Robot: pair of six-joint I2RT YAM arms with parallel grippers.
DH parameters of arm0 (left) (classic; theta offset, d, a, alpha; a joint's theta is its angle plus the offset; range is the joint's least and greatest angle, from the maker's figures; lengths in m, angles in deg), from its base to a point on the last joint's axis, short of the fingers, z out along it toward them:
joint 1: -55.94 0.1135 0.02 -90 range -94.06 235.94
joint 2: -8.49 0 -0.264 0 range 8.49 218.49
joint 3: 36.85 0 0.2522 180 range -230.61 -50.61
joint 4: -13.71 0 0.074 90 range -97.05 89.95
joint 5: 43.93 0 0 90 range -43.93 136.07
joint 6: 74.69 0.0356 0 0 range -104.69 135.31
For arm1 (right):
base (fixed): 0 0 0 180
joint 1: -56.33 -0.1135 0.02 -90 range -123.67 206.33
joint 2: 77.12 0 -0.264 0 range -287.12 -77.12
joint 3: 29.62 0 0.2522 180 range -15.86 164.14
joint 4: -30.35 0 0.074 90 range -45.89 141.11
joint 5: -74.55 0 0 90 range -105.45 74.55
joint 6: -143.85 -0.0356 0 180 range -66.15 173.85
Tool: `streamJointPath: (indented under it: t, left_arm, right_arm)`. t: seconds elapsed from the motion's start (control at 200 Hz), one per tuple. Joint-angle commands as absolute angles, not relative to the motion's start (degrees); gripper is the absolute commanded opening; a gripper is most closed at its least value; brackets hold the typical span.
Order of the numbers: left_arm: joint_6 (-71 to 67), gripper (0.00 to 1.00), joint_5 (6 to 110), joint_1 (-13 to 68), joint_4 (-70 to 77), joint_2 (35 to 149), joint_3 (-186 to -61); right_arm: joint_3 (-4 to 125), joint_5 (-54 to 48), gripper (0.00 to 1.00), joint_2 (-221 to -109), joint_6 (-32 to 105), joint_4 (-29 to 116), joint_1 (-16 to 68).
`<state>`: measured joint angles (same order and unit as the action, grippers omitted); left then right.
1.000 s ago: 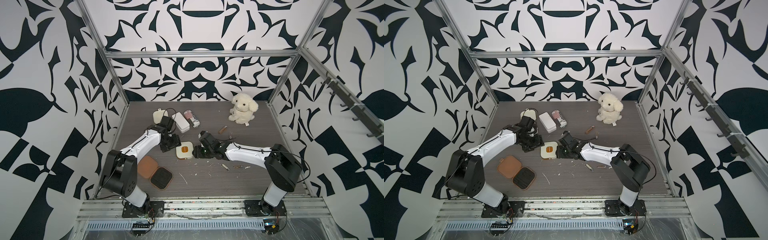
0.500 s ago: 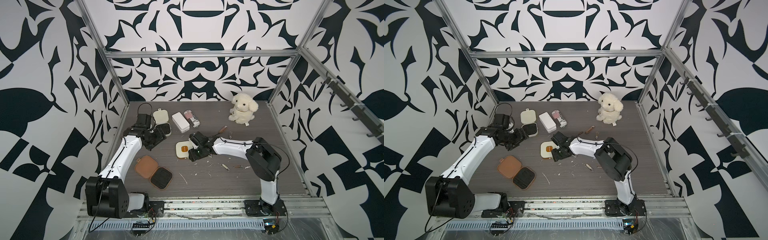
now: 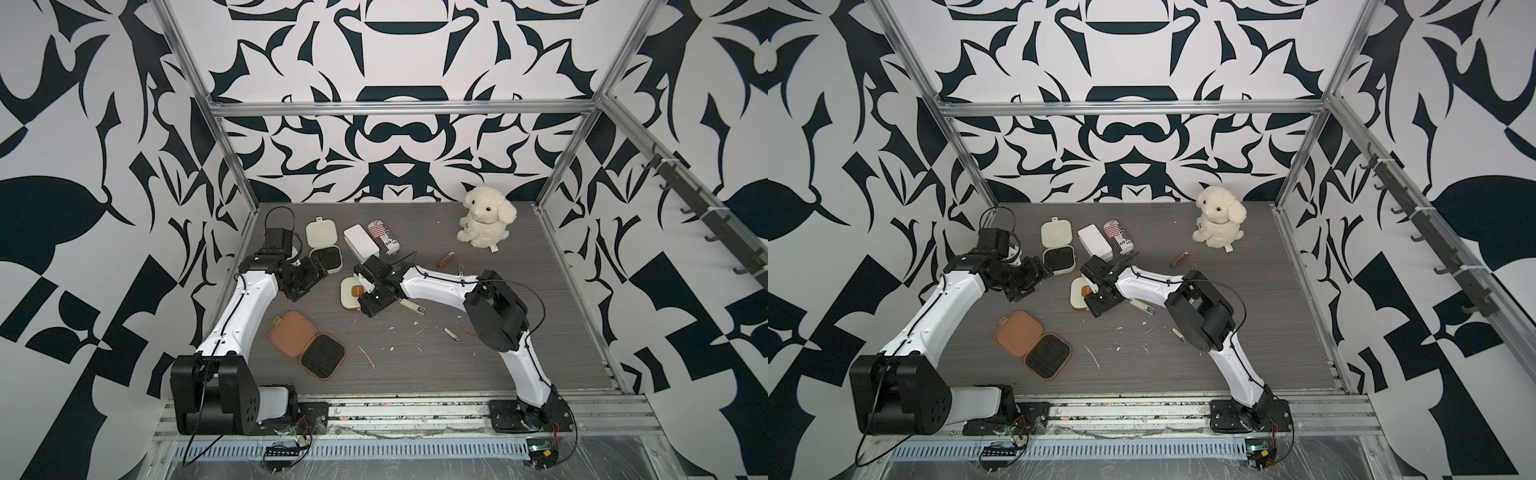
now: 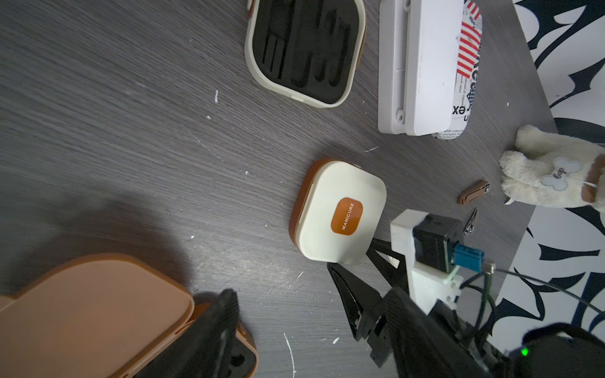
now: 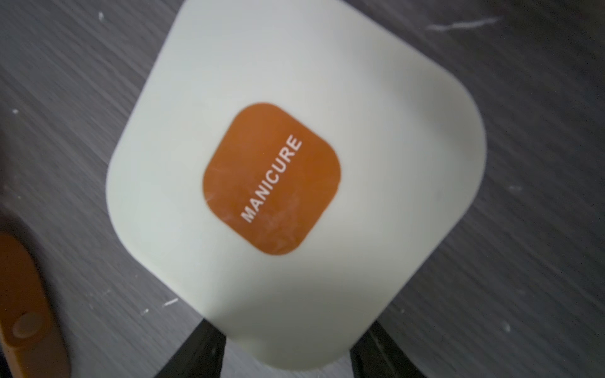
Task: Organize nail clipper sets
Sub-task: Move the storage box to the center of the board.
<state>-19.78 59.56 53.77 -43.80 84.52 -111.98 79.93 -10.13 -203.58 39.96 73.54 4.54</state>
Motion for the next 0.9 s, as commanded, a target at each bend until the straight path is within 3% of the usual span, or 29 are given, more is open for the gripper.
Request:
streamJointPath:
  t: [0.0,0.39,0.535,0.895]
  left_arm:
    - [-18.4,0.76,61.3,54.6,-44.1,84.8,-111.3]
    - [-18.8,0.75,61.6,55.9,-42.9,84.7,-109.5]
    - [-19.3,0.74,62.5,56.7,-41.5,84.7,-108.6]
    - [-19.8,0.71,64.2,58.6,-39.2,85.4,-107.7]
  right_arm:
    - [85.0,-10.0,0.62,-205.7,42.6,76.4,4.0]
    - [100.7,-5.9,0.57,-214.1,39.5,79.8,0.9]
    - [93.8,-6.3,0.49,-208.5,33.8,76.2,0.6]
    - [79.4,-6.9,0.45,-198.4,30.2,71.1,-5.7]
